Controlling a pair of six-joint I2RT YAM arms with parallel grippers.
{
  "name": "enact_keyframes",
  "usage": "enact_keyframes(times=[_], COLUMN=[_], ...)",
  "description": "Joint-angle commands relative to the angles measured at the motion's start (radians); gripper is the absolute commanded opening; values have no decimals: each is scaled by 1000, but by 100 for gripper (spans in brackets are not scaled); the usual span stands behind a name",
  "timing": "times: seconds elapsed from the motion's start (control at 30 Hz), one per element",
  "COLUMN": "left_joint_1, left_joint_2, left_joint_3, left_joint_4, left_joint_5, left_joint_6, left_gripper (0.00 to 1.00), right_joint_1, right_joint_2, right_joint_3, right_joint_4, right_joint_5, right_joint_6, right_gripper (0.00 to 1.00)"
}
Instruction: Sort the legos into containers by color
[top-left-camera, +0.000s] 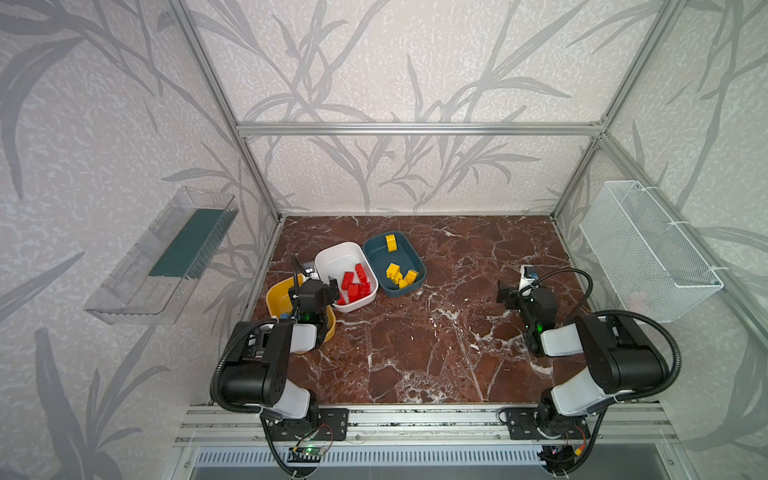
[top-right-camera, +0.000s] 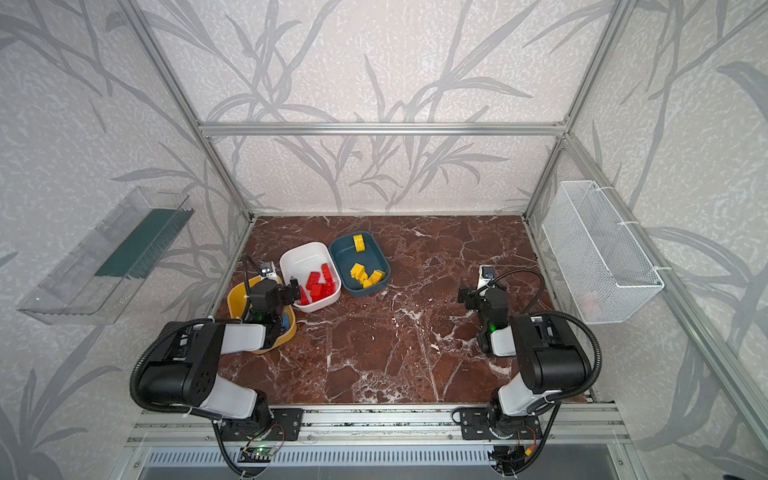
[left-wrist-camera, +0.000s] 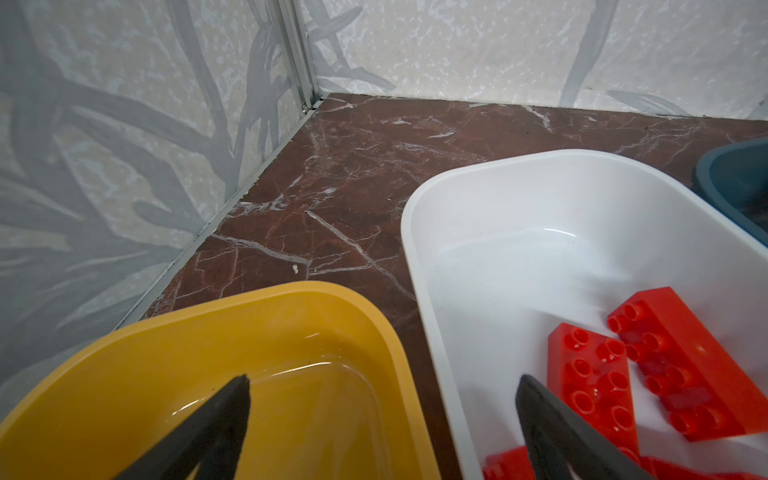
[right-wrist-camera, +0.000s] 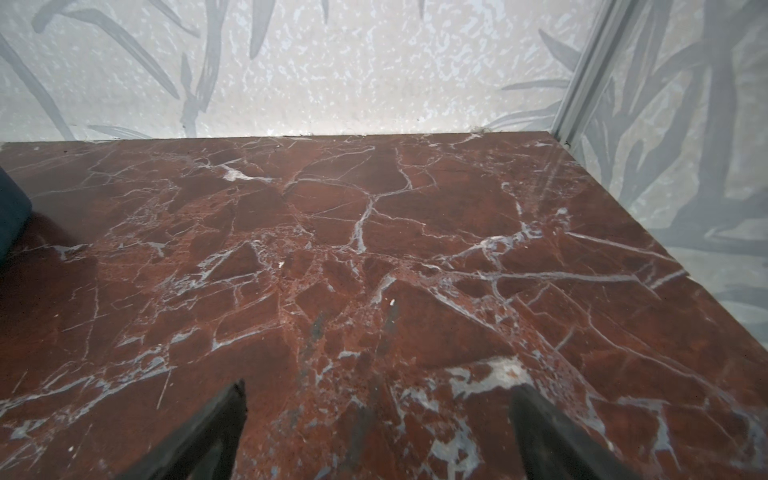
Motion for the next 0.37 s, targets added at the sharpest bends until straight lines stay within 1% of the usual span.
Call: enact_keyframes(times=[0.0, 0.07, 0.1, 0.13, 0.33], left_joint_1=[7, 15, 17, 19, 22], left_joint_2=[10, 8, 8, 7, 7], left_joint_3=[22, 26, 27, 30, 30], left_joint_4=[14, 4, 1, 0, -5], left_joint_5=[18, 34, 37, 42, 49], left_joint_6=[13, 10, 11, 9, 8], left_gripper=[99, 99, 99, 99, 99], right_joint_1=[2, 1, 1, 4, 5], right_joint_2=[-17, -14, -13, -17, -16], right_joint_3=[50, 56, 74, 81, 73], right_joint_4=[-85, -88, -122, -149, -125], right_joint_5=[-92, -128, -147, -142, -139], right_joint_6=[-43, -56, -63, -70, -68], right_gripper=[99, 99, 99, 99, 99])
